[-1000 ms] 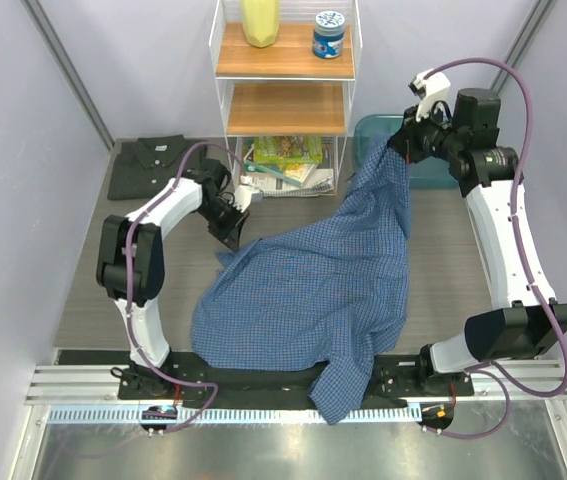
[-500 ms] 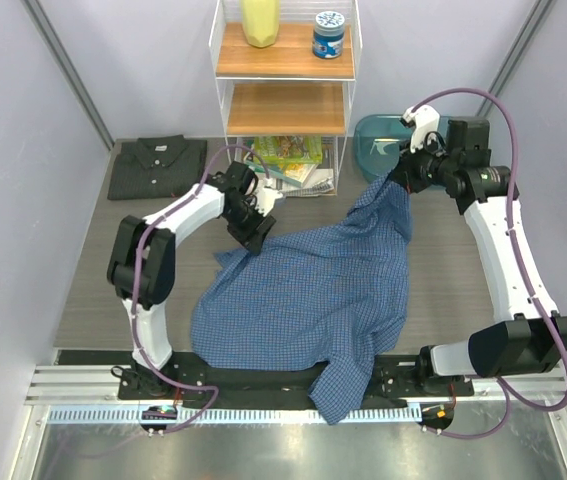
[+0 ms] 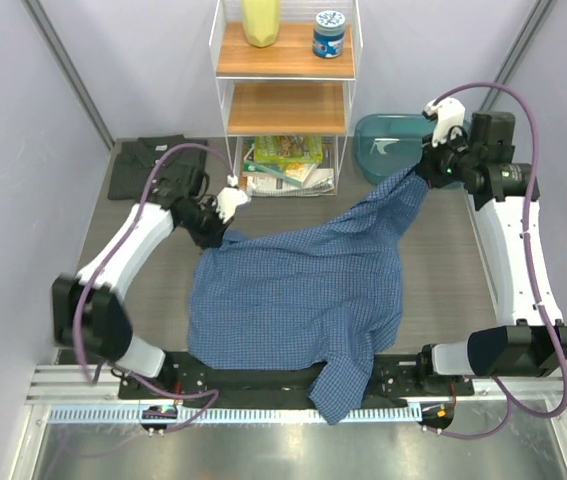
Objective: Fold and stack the long sleeve shirts
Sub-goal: Flatten the shirt out
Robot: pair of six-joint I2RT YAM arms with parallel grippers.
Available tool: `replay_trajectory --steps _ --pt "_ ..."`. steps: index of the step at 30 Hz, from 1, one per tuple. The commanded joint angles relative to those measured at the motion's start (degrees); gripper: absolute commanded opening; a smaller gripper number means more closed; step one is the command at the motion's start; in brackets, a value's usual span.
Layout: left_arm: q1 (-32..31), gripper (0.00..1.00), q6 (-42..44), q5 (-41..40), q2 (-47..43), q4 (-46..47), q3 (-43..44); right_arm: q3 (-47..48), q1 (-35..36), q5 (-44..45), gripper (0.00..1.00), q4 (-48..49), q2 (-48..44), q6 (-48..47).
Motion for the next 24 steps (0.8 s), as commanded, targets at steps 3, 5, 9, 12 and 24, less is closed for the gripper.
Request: replay_trajectory --steps 3,5,9,12,24 --pt "0.07 0.0 34.56 7.07 -25.33 -17.16 -21.56 2.12 -0.81 -7.08 0.01 -9.08 -5.52 -4.7" --pt "0.17 0.1 42.23 1.1 -31.73 -16.74 -32.03 -1.74 -0.54 -10.76 0.01 -12.87 -6.84 -8.74" --pt "0.43 0.36 42.25 -3.92 -37.66 -14.18 -38.21 -10.08 4.02 -10.89 0.01 -26.23 -8.07 -23.42" --pt "0.43 0.54 34.46 -0.16 -35.91 -14.45 -32.87 -18.61 10.08 -6.32 0.01 -25.73 -10.0 -27.03" --pt "-1.76 0.7 -5.82 10.57 -5.52 -2.51 -9.93 -23.03 14.49 -3.93 0.01 -23.97 -7.37 -26.25"
